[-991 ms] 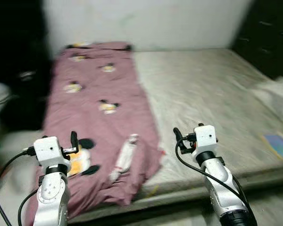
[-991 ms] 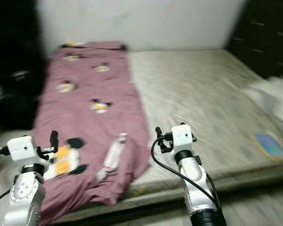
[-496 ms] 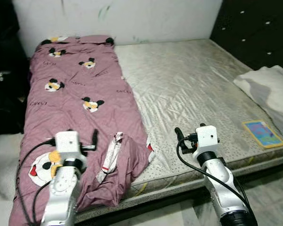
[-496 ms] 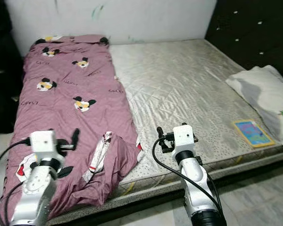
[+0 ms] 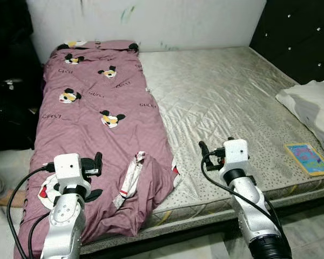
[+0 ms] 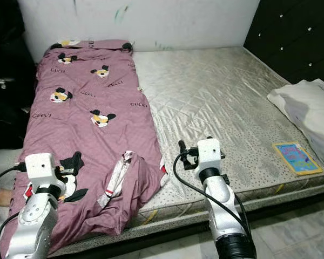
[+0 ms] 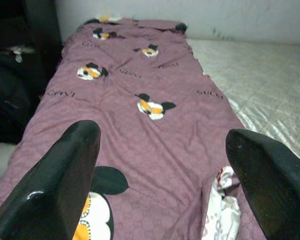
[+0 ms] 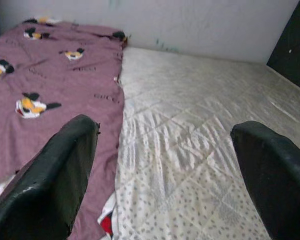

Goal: Clean up the room

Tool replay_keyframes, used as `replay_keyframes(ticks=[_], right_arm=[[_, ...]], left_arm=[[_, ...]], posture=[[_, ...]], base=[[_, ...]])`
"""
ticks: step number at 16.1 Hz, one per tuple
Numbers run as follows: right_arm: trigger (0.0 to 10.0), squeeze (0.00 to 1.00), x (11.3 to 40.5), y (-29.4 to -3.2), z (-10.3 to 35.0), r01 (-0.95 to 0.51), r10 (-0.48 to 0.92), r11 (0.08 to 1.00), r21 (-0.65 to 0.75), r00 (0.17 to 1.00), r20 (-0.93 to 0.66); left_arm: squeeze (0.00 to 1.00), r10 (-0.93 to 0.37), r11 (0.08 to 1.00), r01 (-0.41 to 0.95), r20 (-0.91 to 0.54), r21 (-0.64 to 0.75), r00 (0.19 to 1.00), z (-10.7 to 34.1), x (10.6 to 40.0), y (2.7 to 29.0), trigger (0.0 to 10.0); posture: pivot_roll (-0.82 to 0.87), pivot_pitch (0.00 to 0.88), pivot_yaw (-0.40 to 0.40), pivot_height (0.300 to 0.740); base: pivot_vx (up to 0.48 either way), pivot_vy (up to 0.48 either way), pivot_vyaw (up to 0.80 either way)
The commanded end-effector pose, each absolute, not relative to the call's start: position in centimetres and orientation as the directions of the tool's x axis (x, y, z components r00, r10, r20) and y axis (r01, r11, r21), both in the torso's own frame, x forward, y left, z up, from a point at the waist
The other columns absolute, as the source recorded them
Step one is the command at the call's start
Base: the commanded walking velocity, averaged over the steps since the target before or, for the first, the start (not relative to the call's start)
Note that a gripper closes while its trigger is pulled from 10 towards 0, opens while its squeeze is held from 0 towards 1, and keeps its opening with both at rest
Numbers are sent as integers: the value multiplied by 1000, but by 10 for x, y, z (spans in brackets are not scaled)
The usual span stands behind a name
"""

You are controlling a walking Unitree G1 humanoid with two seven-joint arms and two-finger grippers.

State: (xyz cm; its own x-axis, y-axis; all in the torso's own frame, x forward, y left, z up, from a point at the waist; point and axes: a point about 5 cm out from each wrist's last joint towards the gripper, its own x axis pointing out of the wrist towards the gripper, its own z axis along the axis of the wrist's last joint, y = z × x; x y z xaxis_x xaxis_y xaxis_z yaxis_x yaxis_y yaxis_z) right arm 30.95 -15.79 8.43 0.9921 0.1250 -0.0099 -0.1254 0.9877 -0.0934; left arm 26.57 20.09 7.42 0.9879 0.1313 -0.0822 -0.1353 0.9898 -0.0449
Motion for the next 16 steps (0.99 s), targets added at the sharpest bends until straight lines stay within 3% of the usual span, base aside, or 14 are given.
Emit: replay_keyframes(ticks=[1,4,7,11,16], right_arm=[[10000,0,312,-159,86,-109,108,992,-67,994,-8],[10000,0,309,-149,86,-162,161,985,-56,987,-16],[10000,0,303,-150,85,-119,119,993,-8,993,-15],[10000,0,280,-155,83,-135,134,991,-16,990,-35],[10000,0,282,-149,83,-164,162,986,-33,985,-61]], left_arm=[[0,128,990,-132,-87,-42,988,72,263,200,10000],[0,168,984,-172,-76,-54,983,76,253,202,10000],[0,184,980,-185,-33,-67,982,83,242,207,10000],[0,169,981,-171,-29,-93,985,85,235,197,10000],[0,165,981,-169,-49,-98,985,85,231,191,10000]], posture=[[44,0,-40,740],[65,3,-50,740],[40,44,-31,740],[7,92,-40,740],[47,108,-61,740]], base=[[0,0,0],[0,0,0],[0,0,0],[0,0,0],[0,0,0]])
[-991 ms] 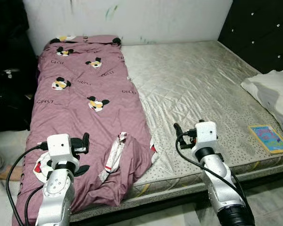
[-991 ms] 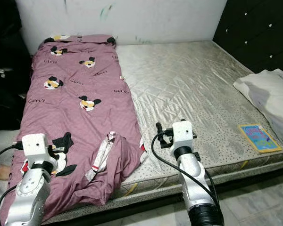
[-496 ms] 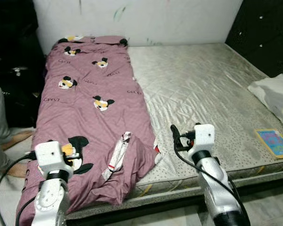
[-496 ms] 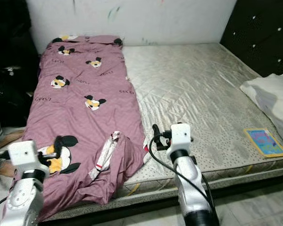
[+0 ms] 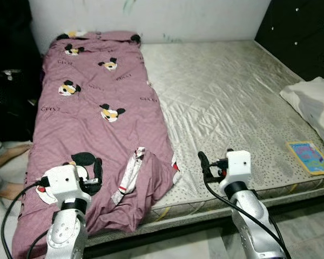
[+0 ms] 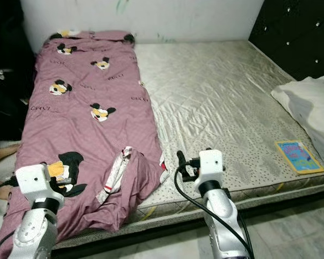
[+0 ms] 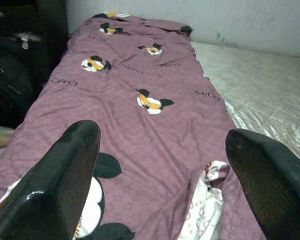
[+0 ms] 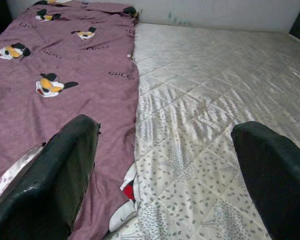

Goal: Clean up the room

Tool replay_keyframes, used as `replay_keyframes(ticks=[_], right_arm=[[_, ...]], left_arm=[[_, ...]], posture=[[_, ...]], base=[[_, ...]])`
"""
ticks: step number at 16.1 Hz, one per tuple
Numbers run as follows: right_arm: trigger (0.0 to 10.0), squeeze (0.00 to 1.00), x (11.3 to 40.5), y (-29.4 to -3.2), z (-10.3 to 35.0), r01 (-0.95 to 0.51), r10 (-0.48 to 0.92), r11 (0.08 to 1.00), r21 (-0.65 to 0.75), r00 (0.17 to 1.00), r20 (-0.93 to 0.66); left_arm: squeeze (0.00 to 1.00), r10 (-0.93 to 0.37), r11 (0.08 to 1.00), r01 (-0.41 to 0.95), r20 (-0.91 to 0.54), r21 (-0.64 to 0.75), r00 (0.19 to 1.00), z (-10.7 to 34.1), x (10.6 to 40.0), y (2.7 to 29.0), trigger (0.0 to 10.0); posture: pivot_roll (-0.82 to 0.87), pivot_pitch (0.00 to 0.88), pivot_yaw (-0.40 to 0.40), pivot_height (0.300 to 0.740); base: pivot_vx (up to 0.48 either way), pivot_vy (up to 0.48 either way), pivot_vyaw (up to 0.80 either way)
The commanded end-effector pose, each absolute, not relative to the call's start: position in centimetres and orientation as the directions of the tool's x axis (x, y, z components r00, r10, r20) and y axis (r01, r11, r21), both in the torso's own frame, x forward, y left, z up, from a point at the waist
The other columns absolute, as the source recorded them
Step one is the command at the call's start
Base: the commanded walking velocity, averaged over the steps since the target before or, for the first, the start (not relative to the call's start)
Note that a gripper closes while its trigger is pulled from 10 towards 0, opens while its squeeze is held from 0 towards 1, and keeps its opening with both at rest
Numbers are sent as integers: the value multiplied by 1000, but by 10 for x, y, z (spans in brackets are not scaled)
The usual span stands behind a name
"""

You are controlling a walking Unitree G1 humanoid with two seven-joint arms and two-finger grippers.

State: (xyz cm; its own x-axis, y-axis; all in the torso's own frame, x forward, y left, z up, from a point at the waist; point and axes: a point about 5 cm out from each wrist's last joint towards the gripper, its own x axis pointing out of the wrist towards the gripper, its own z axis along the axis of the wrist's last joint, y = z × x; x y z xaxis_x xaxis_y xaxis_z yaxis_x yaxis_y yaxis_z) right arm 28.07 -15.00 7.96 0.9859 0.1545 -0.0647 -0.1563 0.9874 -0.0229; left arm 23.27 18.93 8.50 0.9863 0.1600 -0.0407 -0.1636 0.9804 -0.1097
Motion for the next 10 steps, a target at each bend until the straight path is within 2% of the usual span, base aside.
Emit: replay_keyframes(ticks=[1,2,6,10], right_arm=[[10000,0,283,-148,83,-166,164,986,-31,985,-62],[10000,0,283,-148,83,-167,165,986,-26,984,-65],[10000,0,283,-149,82,-165,163,986,-19,984,-75],[10000,0,283,-149,82,-164,162,986,-23,984,-76]], left_arm=[[0,169,981,-173,-49,-92,984,86,231,192,10000],[0,177,980,-181,-51,-88,983,86,230,195,10000],[0,192,976,-199,-72,-94,979,82,229,198,10000],[0,179,977,-185,-70,-101,981,84,234,195,10000]], posture=[[55,107,-64,740],[60,106,-66,740],[47,108,-55,740],[46,103,-50,740]], base=[[0,0,0],[0,0,0],[0,0,-670],[0,0,0]])
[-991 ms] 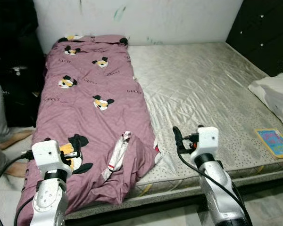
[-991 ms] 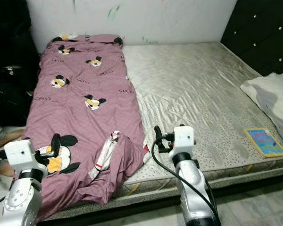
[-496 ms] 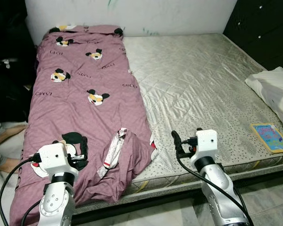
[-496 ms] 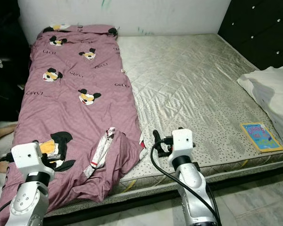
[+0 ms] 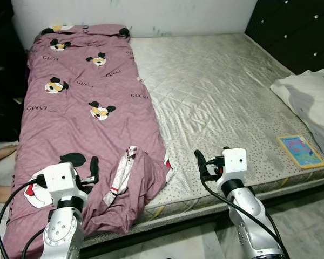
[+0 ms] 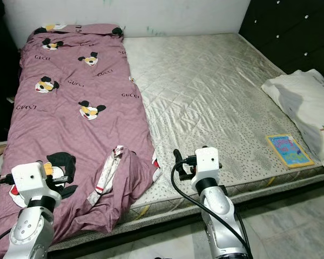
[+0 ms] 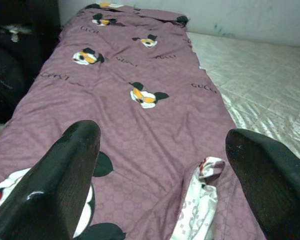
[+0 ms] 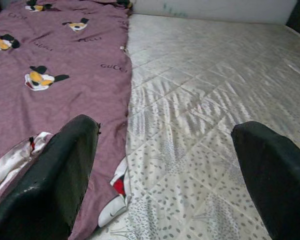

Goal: Clean up the room

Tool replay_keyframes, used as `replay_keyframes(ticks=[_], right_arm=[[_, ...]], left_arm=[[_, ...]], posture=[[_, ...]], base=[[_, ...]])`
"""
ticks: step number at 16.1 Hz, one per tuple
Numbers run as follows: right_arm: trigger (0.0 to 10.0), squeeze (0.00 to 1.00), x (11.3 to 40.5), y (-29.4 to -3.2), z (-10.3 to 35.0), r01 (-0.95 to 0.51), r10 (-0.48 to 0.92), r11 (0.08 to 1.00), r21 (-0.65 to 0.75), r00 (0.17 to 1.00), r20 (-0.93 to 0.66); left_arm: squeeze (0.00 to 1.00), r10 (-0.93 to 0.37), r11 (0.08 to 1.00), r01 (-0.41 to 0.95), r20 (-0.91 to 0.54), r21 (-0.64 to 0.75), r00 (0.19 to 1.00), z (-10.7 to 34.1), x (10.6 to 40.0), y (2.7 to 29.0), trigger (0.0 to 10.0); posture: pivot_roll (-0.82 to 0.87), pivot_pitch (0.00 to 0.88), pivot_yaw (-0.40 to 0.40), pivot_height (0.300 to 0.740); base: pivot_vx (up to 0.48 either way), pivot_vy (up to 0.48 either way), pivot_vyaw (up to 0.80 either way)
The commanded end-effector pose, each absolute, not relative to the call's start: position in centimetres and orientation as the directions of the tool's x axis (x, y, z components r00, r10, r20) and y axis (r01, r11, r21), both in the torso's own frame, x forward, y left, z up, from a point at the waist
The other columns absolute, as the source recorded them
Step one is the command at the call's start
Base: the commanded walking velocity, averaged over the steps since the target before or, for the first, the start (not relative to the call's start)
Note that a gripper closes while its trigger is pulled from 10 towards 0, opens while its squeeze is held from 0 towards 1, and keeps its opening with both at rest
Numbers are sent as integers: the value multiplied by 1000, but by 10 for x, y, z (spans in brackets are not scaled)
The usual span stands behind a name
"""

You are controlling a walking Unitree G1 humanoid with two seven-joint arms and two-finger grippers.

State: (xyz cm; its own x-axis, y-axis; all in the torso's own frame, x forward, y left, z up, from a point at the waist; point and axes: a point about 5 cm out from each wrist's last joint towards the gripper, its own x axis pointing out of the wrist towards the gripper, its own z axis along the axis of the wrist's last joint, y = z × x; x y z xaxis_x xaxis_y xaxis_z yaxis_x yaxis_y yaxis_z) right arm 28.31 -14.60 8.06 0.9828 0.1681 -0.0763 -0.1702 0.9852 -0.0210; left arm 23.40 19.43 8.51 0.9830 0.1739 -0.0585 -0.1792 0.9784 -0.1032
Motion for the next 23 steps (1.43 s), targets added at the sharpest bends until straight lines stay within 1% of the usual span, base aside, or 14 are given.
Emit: replay_keyframes(ticks=[1,5,7,15,23], right_arm=[[10000,0,284,-148,81,-167,165,986,-24,983,-79],[10000,0,285,-147,80,-180,178,983,-24,981,-83],[10000,0,286,-147,80,-182,179,983,-26,980,-86],[10000,0,288,-147,80,-180,176,983,-30,980,-87],[10000,0,290,-146,81,-175,172,984,-28,981,-85]], left_arm=[[0,180,977,-186,-69,-99,981,85,234,196,10000],[0,189,976,-196,-78,-99,979,82,231,196,10000],[0,198,971,-208,-90,-121,976,80,231,196,10000],[0,191,970,-201,-91,-133,977,81,234,195,10000],[0,190,972,-200,-85,-121,978,81,237,196,10000]], posture=[[46,103,-50,740],[54,103,-58,740],[54,106,-58,740],[50,111,-57,740],[51,105,-53,740]], base=[[0,0,0],[0,0,0],[0,0,0],[0,474,0],[0,0,0]])
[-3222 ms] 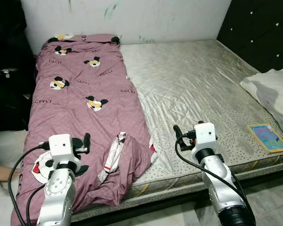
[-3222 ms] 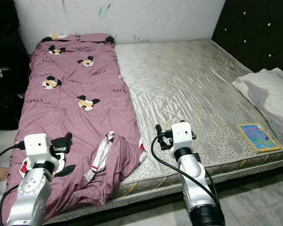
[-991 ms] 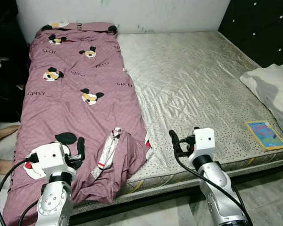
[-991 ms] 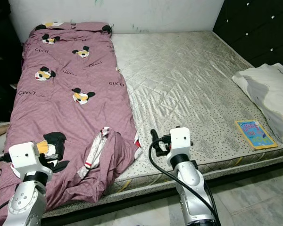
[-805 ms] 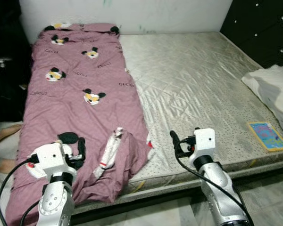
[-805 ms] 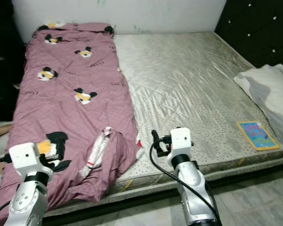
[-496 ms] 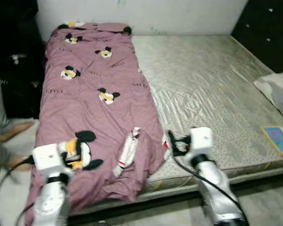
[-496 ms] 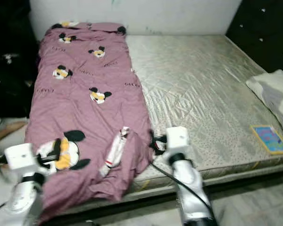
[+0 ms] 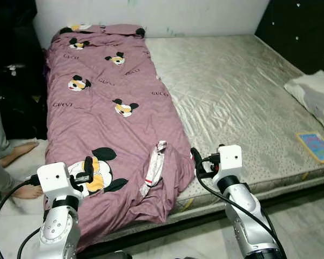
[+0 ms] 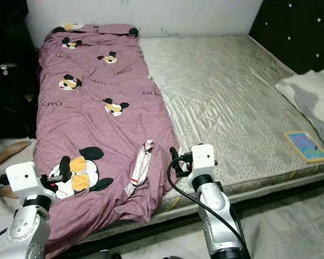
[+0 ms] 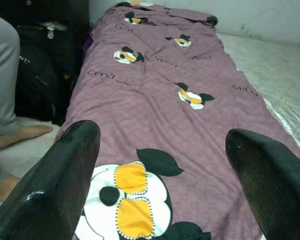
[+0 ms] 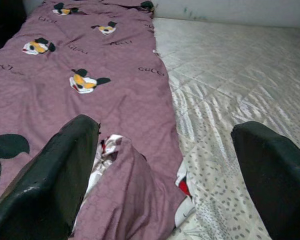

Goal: Clean up the room

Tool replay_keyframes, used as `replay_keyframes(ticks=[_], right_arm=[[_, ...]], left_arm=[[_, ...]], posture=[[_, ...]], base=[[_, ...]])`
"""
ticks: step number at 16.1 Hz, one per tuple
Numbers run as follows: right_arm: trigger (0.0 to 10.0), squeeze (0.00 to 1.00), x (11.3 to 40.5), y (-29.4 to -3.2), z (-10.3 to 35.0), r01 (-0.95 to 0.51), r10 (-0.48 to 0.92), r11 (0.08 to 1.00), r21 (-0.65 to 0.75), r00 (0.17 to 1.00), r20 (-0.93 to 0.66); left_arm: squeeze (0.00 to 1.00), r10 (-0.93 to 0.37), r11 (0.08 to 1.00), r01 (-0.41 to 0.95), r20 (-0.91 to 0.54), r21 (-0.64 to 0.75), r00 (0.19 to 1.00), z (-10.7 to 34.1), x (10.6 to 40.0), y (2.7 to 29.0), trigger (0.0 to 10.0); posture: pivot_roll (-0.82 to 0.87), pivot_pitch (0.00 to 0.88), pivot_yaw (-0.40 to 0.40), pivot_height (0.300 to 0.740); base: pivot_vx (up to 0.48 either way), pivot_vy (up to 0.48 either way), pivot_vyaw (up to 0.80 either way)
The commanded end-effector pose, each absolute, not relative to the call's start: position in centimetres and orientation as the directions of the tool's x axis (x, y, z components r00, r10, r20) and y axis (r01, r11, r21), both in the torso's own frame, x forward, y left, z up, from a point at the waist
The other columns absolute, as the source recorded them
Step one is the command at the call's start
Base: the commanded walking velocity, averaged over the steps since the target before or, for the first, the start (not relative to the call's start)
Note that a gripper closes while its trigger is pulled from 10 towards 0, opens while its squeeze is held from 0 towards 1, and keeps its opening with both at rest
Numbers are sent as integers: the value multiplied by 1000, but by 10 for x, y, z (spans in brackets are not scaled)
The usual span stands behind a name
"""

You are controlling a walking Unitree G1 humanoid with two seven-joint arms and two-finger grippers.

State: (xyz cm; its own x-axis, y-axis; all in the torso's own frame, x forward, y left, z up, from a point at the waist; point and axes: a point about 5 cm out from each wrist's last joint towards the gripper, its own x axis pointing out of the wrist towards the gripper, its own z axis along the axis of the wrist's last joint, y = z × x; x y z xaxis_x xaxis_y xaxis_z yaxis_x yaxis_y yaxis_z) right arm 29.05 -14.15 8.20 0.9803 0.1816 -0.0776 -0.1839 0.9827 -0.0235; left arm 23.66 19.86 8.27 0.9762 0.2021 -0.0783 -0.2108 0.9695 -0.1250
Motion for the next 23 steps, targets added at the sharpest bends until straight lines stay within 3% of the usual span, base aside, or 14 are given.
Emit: replay_keyframes(ticks=[1,8,17,23], right_arm=[[10000,0,291,-146,81,-174,172,984,-27,982,-84],[10000,0,290,-145,81,-184,181,983,-28,980,-79],[10000,0,289,-144,79,-201,198,979,-24,977,-83],[10000,0,291,-145,78,-205,202,978,-23,975,-92]], left_arm=[[0,191,972,-200,-85,-120,978,81,237,196,10000],[0,196,970,-207,-92,-130,976,80,237,195,10000],[0,199,973,-207,-77,-105,977,83,238,192,10000],[0,246,963,-253,-76,-90,966,83,238,196,10000]], posture=[[52,104,-54,740],[48,115,-55,740],[45,109,-52,626],[45,109,-52,622]], base=[[0,0,0],[0,0,0],[0,0,0],[0,0,0]])
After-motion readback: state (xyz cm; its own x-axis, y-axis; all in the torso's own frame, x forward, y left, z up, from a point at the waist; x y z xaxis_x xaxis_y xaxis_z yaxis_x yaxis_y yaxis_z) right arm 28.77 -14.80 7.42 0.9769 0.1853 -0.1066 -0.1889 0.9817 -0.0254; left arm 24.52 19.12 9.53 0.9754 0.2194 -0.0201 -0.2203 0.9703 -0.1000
